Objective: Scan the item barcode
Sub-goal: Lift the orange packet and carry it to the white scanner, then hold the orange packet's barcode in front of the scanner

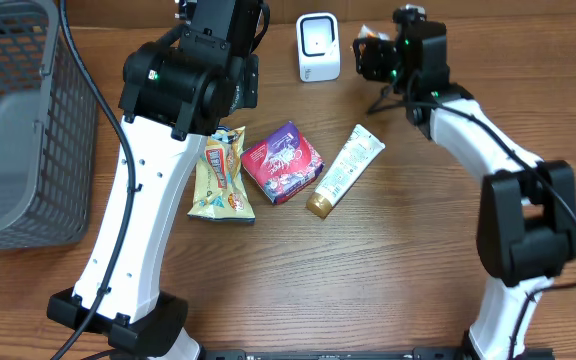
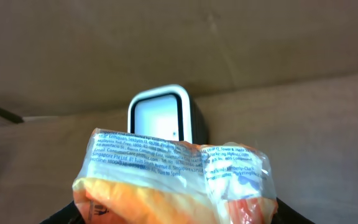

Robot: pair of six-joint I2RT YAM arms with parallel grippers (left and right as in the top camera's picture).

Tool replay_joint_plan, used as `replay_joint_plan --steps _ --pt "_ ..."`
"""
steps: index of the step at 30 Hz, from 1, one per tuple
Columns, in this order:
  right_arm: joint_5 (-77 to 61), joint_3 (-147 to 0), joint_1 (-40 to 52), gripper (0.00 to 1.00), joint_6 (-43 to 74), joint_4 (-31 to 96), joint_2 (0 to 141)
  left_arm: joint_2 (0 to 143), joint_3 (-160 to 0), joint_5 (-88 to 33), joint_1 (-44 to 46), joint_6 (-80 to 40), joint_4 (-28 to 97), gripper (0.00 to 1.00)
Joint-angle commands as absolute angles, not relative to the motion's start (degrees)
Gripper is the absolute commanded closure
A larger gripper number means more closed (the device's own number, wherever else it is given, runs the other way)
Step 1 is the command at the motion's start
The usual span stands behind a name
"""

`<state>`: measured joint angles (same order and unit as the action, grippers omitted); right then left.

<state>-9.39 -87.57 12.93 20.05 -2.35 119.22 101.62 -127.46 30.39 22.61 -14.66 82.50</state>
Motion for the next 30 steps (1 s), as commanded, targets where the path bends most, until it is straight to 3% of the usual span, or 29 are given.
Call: replay_joint_plan --steps 1,11,23,30 --pt "-5.7 -93.5 14.9 0.43 16.7 -2.8 122.7 100.6 -128.0 32.0 22.4 -15.2 82.5 0.00" --pt "6.7 -97.8 21.1 0.41 8.4 -8.8 130.1 100.6 -128.0 32.1 22.4 -15.2 82.6 0.01" --pt "7.0 -99.4 21.5 0.42 6.9 -19.8 135.9 100.8 -128.0 32.1 22.4 -15.4 83.0 0.00" --pt "6.9 -105.8 23.1 0.42 5.1 -18.2 141.1 100.9 -128.0 32.1 22.4 -15.5 83.1 0.00"
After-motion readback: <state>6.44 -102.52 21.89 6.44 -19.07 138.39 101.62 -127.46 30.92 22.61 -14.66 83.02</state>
